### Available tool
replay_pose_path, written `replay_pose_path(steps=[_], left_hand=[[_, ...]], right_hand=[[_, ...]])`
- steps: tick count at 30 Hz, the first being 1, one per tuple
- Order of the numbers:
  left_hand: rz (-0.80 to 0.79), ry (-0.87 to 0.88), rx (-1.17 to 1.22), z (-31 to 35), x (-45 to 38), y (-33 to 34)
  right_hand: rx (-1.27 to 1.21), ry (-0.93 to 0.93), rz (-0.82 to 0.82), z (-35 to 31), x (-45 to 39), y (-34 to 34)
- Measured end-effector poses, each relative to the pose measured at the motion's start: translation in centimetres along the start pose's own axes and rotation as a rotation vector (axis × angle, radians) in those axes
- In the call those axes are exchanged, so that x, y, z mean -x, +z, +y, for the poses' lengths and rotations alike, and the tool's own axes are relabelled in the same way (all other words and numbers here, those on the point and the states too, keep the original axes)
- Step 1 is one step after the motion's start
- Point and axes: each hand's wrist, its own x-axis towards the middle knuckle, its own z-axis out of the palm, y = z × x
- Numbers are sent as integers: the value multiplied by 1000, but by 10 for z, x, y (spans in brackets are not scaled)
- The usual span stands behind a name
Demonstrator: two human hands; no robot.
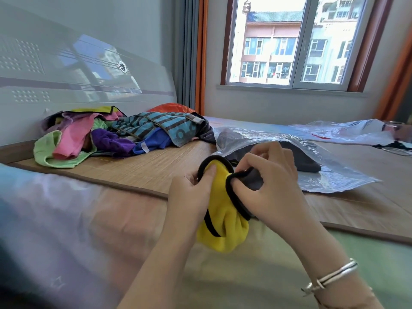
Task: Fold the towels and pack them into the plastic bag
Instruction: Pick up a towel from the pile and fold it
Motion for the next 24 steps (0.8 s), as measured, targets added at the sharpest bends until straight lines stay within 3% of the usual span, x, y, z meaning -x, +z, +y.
replay_pose_path(steps=[4, 7, 11, 18, 24], left_hand=[[-13, -18, 97, -4, -1, -3], [-146, -51, 189, -4, 3, 0], [-263, -76, 280, -4, 8, 7], [-304, 242, -9, -5, 22, 4], [-357, 286, 34, 0, 25, -8]], right_hand=[[-135, -130, -54, -12, 1, -6], [-395, -51, -122, -16, 1, -5], [-571, 97, -65, -9, -3, -3], [-709, 346, -119, 0, -3, -4], [-732, 451, -246, -3, -3, -2]])
